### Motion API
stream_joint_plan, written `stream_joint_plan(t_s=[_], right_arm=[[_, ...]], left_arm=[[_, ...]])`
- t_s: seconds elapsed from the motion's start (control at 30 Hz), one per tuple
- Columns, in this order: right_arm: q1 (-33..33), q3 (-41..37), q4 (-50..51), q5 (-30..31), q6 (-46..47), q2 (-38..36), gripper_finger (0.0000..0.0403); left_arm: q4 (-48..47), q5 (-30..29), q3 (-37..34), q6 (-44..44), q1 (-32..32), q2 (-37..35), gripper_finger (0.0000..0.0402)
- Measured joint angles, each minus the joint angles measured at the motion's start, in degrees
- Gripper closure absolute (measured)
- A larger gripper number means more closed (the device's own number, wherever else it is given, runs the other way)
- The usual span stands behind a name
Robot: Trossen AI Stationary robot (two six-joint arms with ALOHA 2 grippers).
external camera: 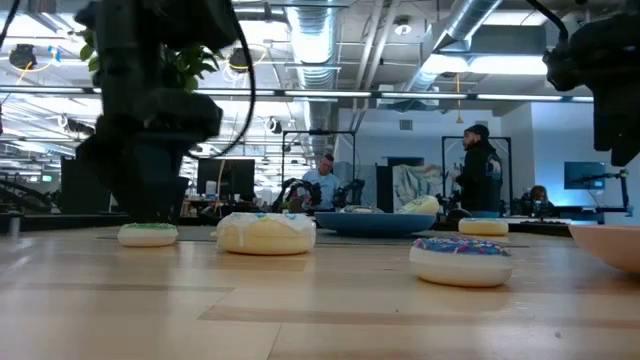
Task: Pick & Place donuts
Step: Put the small green donut on the pink plate
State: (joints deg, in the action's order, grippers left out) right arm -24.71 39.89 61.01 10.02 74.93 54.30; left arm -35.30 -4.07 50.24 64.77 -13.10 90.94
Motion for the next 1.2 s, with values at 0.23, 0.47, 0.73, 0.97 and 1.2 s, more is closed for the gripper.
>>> stream_joint_plan(t_s=[0.23, 0.47, 0.73, 0.97, 1.2], right_arm=[[0.0, -0.2, -0.2, 0.0, 0.4, -2.4, 0.0147], [0.0, -0.2, -0.2, 0.6, 3.1, -2.6, 0.0147], [0.0, -0.2, -0.5, 1.6, 4.6, -2.5, 0.0147], [0.1, -0.2, -1.1, 2.1, 4.7, -2.5, 0.0147], [0.1, -0.2, -1.5, 3.0, 4.7, -2.5, 0.0147]], left_arm=[[-0.4, 0.3, 2.7, -0.2, 1.5, 2.1, 0.0081], [-5.6, -1.0, 3.8, -0.3, 2.2, 2.1, 0.0052], [-7.2, -2.6, 3.8, 0.1, 2.2, 2.1, 0.0051], [-6.9, -2.4, 3.8, 0.0, 1.9, 2.1, 0.0051], [-5.2, -3.2, 3.8, 0.8, 0.8, 2.7, 0.0051]])
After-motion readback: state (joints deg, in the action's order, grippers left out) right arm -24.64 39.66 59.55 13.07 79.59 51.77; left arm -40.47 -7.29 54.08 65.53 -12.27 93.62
